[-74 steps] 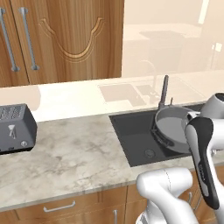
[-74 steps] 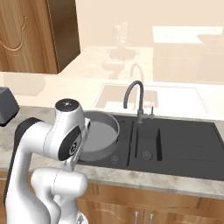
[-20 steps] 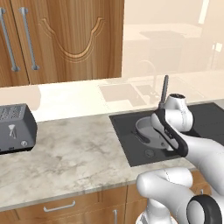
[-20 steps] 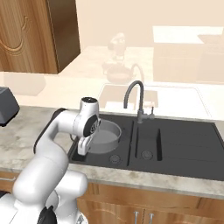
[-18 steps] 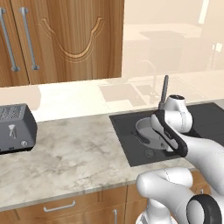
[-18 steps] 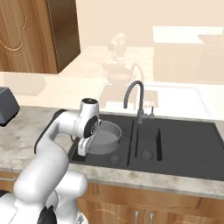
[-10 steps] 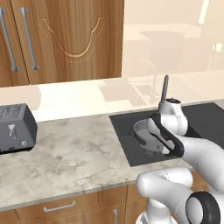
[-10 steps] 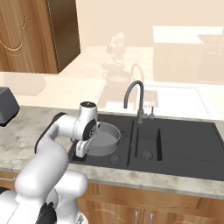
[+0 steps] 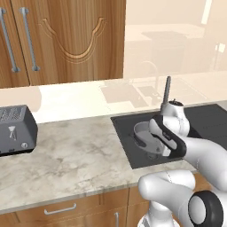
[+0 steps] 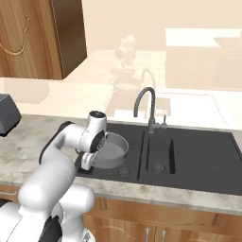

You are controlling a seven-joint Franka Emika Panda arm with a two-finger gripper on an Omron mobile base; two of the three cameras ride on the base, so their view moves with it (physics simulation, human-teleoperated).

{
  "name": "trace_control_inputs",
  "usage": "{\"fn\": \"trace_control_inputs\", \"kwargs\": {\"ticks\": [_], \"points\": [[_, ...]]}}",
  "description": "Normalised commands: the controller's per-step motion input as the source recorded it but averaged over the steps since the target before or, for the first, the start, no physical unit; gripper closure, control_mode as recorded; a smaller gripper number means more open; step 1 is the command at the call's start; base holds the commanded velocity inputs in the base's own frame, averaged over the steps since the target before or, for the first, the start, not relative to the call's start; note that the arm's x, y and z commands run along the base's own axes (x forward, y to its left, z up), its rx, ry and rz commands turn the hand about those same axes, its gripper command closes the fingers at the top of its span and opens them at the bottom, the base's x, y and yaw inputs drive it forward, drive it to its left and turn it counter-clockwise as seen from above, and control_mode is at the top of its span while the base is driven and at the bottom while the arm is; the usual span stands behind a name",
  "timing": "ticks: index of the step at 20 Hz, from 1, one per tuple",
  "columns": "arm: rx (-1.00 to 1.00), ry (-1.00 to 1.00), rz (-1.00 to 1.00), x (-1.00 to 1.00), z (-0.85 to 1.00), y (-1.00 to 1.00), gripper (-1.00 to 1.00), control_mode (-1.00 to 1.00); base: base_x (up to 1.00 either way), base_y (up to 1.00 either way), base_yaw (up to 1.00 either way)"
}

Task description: Move the pot and pan from the stove into the sink.

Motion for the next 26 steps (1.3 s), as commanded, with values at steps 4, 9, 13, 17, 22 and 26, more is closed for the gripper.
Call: {"fn": "trace_control_inputs", "kwargs": {"ticks": [4,9,13,17,22,26], "points": [[0.10,0.00,0.04,0.03,-0.03,-0.02,1.00,-1.00,0.00,0.00,0.00],[0.15,0.00,0.01,0.04,-0.02,0.00,1.00,-1.00,0.00,0.00,0.00],[0.02,0.00,0.00,0.01,-0.02,0.00,1.00,-1.00,0.00,0.00,0.00],[0.01,0.00,0.00,0.13,-0.28,0.00,1.00,-1.00,0.00,0.00,0.00],[0.01,0.00,-0.01,0.42,-0.27,0.00,1.00,-1.00,0.00,0.00,0.00],[0.03,-0.01,-0.01,0.57,-0.32,0.00,1.00,-1.00,0.00,0.00,0.00]]}}
